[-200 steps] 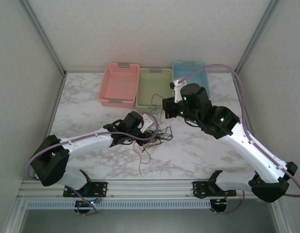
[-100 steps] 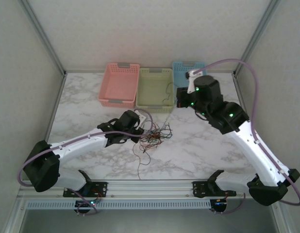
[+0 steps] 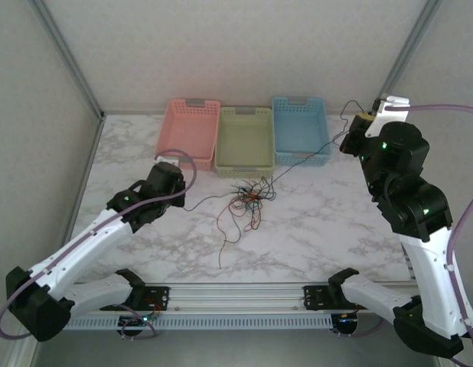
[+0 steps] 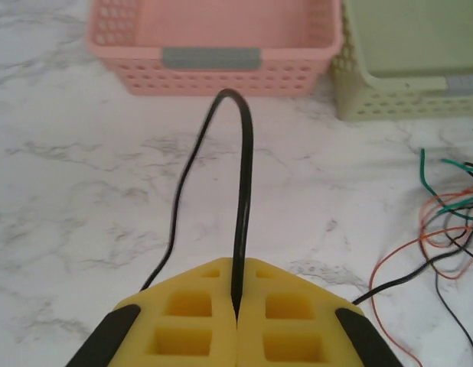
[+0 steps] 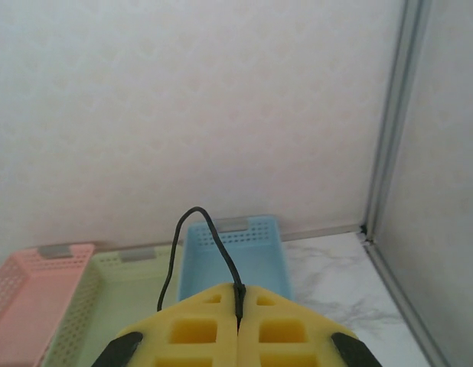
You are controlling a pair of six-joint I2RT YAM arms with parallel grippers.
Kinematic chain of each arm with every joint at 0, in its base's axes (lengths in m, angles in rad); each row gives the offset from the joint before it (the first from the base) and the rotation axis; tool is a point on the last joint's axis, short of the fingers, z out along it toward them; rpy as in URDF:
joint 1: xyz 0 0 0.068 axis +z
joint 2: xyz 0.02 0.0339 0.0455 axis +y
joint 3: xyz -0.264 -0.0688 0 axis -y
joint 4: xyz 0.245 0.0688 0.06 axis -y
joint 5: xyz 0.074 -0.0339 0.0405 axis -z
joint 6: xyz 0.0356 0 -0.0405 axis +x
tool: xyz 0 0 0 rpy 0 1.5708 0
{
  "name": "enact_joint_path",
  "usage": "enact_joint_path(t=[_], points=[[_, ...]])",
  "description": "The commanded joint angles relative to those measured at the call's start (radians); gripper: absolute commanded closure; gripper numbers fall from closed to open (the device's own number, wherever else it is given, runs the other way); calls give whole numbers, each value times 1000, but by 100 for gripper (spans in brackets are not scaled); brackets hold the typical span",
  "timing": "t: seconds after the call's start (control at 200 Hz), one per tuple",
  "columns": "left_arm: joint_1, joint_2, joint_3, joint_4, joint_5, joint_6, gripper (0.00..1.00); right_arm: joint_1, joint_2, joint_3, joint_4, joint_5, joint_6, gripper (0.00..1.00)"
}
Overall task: Untangle the cables
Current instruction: Untie the cable from multiple cables, then place the cable into the container.
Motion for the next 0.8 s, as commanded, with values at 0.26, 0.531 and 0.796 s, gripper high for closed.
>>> enact_joint_path(t=[0.26,0.531,0.796], points=[[44,-83,86,-155,-63,12,100,-30,64,40,-14,-53,-37,100],[62,-139,231,-161,167,68,100,-37,67,12,-23,-216,-7,100],[62,12,540,-142,350,112,100,-37,-10,-183,-2,-382,47,100]])
